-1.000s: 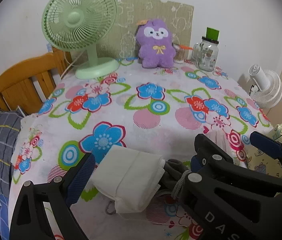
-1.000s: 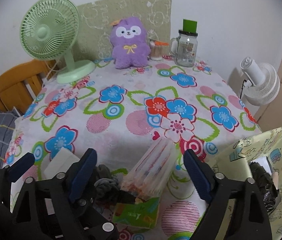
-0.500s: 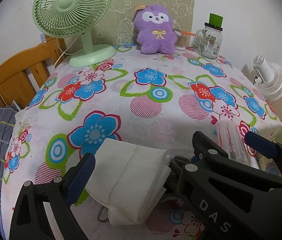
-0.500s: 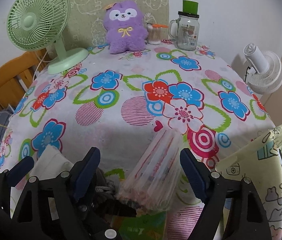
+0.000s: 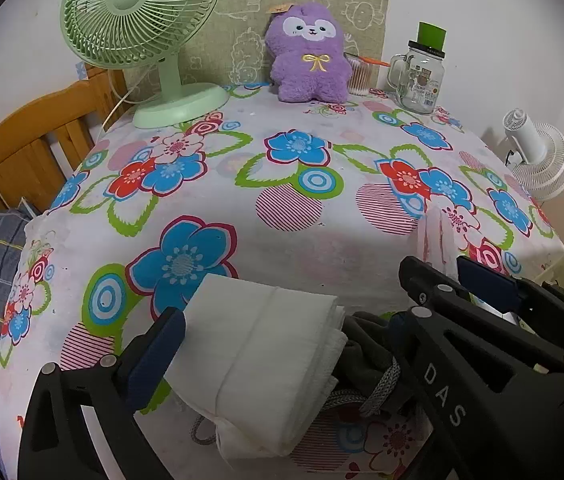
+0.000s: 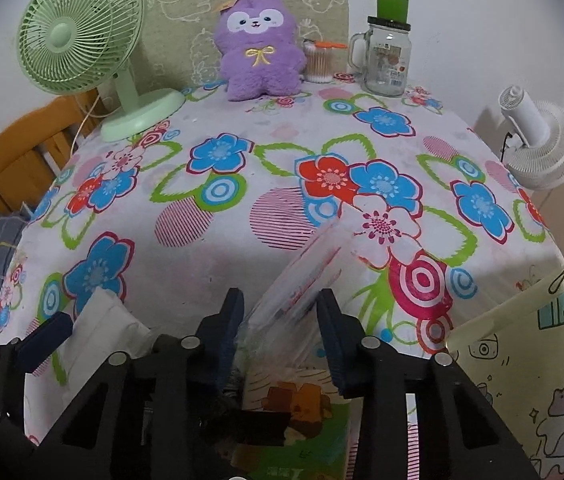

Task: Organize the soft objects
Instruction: 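Grasp the white folded cloth with the left tool while the right tool grasps the clear straw bag, then lift and carry the white cloth and clear straw bag toward the box with both tools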

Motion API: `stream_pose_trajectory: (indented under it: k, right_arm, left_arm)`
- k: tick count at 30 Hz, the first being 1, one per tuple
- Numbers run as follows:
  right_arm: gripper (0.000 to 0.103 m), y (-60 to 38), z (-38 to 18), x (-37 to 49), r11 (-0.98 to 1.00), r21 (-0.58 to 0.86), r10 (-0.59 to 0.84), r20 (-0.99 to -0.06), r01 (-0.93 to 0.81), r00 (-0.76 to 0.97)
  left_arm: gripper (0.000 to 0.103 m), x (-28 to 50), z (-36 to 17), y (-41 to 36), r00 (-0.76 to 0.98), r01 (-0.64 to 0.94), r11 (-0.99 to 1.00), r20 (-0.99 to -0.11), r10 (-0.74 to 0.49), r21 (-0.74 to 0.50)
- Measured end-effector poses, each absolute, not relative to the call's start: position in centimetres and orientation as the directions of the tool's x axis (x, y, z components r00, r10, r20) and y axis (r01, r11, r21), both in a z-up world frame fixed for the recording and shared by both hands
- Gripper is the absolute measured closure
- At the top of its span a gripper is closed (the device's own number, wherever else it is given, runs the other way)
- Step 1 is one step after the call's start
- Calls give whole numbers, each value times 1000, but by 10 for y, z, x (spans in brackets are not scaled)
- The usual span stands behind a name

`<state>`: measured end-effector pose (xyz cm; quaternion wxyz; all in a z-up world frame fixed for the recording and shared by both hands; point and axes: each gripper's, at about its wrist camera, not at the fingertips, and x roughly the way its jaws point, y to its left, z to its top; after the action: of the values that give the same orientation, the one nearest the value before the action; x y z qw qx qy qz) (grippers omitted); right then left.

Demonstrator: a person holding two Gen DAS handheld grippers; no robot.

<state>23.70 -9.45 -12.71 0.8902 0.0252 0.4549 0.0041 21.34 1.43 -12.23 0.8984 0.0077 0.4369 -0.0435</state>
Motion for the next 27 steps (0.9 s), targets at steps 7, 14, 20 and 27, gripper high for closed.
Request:
stream_pose_trajectory:
  k: [7, 14, 20, 27]
  right_arm:
    - [80, -91, -122, 233, 999, 46, 42, -801, -10, 597]
    - [81, -82, -116, 226, 998, 51, 67, -789, -43, 611]
    - [81, -78, -113, 222, 997, 53, 74, -787, -52, 612]
    - [81, -76, -109, 215, 997, 48, 73, -782, -57, 619]
  left_arm:
    - [8, 209, -119, 19, 626, 79, 996, -776, -77, -36]
    - [42, 205, -118, 30, 628, 70, 994, -770, -109, -83]
    - [74, 198, -115, 31, 628, 101, 988, -763, -154, -116]
    - [97, 189, -111, 31, 637, 116, 986, -753, -165, -119]
